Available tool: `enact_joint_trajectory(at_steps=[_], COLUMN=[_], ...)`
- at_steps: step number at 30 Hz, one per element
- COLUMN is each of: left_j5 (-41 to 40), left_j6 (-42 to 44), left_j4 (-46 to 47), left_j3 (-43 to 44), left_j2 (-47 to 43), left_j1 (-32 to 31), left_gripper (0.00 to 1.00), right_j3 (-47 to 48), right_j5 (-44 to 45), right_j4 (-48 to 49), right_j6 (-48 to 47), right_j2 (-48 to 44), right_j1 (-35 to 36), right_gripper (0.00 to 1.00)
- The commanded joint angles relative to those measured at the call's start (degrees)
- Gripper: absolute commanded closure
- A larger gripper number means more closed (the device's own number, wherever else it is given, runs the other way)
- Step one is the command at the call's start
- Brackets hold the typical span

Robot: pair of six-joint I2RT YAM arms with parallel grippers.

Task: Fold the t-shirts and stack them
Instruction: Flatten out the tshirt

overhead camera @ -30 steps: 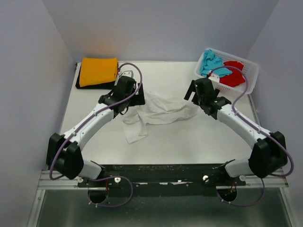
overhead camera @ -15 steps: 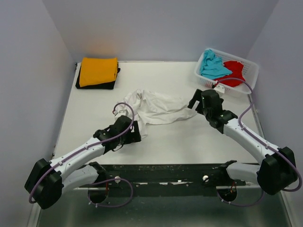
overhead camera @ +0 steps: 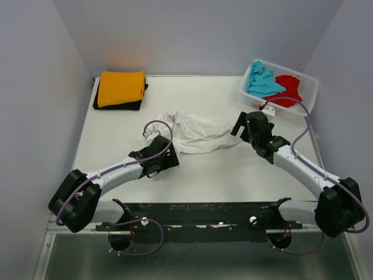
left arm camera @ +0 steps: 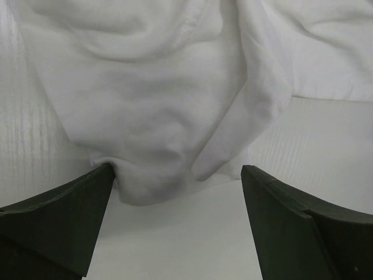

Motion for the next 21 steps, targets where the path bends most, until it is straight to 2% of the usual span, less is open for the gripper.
enact_joint_trajectory(at_steps=[1, 6, 10, 12, 14, 15, 16, 19, 21], left_j5=[-4.94, -14.54, -14.58, -13.61, -12.93, -13.03, -13.4, -14.6, -15.77], left_j6=[-1.32, -3.52, -3.87, -3.26, -2.75, -2.84, -3.21, -4.03, -4.38], left_j4=[-4.32, -18.13, -21.06, -20.05, -19.67, -19.76, -20.04, -19.96, -19.32], left_j3=[2.9, 13.17, 17.32, 18.37, 19.39, 19.68, 19.79, 17.94, 14.82], left_j2=[5.31, 13.56, 19.61, 21.78, 23.37, 23.86, 23.86, 20.44, 14.19], left_j1=[-0.76, -4.97, -5.64, -5.77, -5.73, -5.73, -5.73, -5.73, -5.73], left_gripper=[0.1, 0.22, 0.36, 0.52, 0.76, 0.93, 1.0, 1.0, 1.0], right_j3=[-1.05, -1.41, -1.46, -1.55, -1.57, -1.59, -1.59, -1.42, -0.99], right_j5=[2.66, 3.45, 3.72, 3.85, 4.19, 4.32, 4.42, 4.6, 4.47], right_j4=[-0.26, -0.19, -0.18, -0.17, -0.17, -0.21, -0.26, -0.72, -2.32], right_j6=[0.44, 0.31, 0.24, 0.06, -0.02, -0.11, -0.06, 0.24, 0.54], right_j2=[-1.43, -1.47, -1.24, -1.07, -0.98, -1.07, -1.11, -1.17, -1.1], right_j1=[-0.25, -0.35, -0.43, -0.43, -0.56, -0.54, -0.46, -0.72, -0.72], right_gripper=[0.0, 0.0, 0.0, 0.0, 0.0, 0.0, 0.0, 0.0, 0.0])
